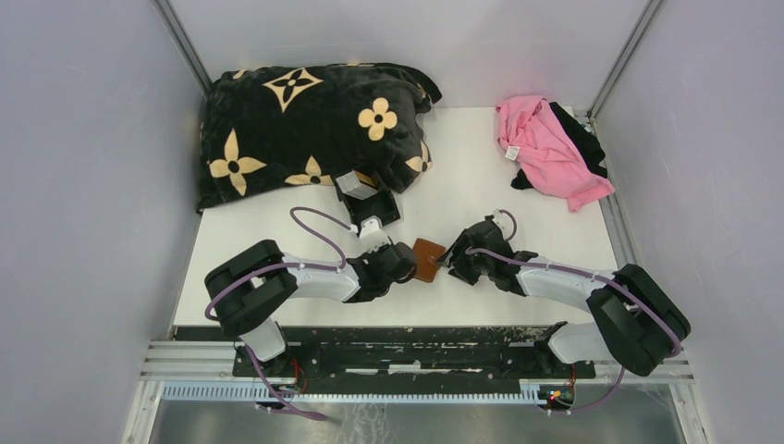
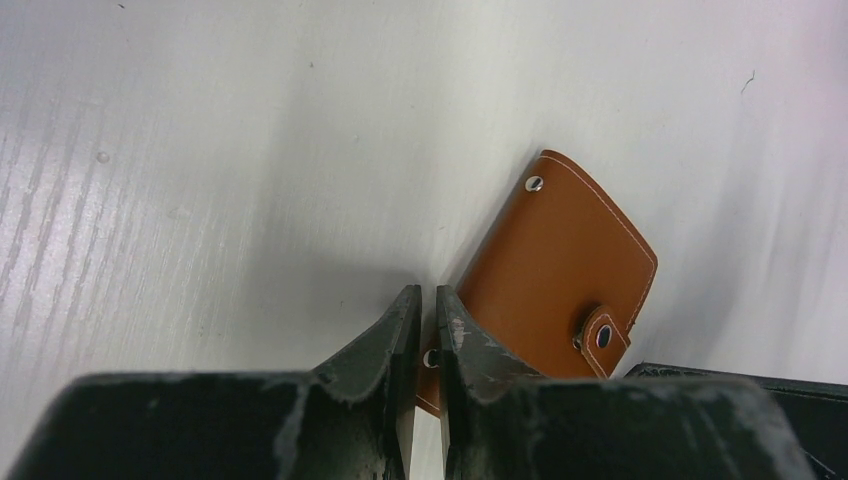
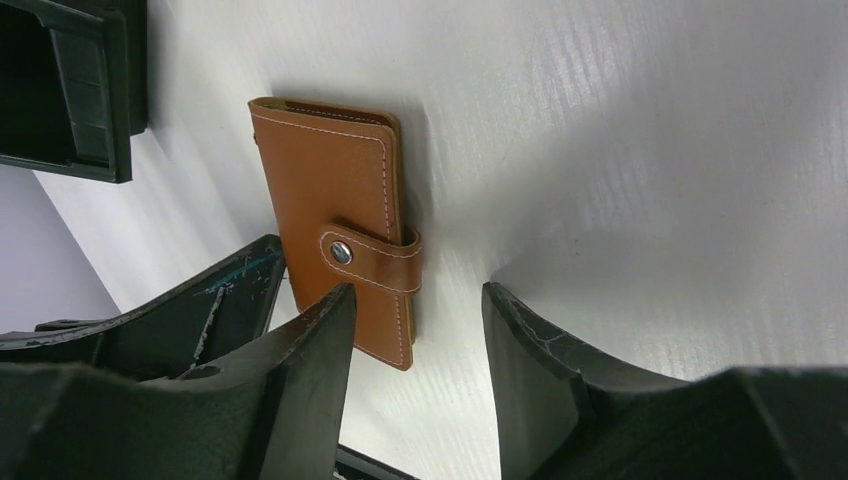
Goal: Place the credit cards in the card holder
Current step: Close the card holder at the center of the board.
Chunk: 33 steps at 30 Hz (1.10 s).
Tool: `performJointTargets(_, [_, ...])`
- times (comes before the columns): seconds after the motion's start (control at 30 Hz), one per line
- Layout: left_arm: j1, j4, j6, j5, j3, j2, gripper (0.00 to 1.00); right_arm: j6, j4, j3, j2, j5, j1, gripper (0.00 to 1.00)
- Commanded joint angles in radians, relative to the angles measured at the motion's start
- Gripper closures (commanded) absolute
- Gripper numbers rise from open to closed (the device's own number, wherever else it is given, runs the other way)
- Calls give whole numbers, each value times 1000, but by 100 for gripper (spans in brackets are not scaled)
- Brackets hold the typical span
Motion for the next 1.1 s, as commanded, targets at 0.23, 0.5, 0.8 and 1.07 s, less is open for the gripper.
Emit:
performJointTargets(0.23, [-25, -216, -16, 95, -60, 47, 80, 30, 88, 18, 52, -9, -22, 45])
performJointTargets(0.5, [-26, -215, -19, 94, -57, 54, 80, 27, 64, 55, 92, -20, -27, 45])
performJointTargets(0.8, [-26, -215, -13, 98, -34, 76, 80, 28, 56, 59, 108, -42, -29, 50])
performJointTargets(1.07, [-26, -215, -10, 101, -18, 92, 80, 18, 39, 66, 112, -60, -29, 52])
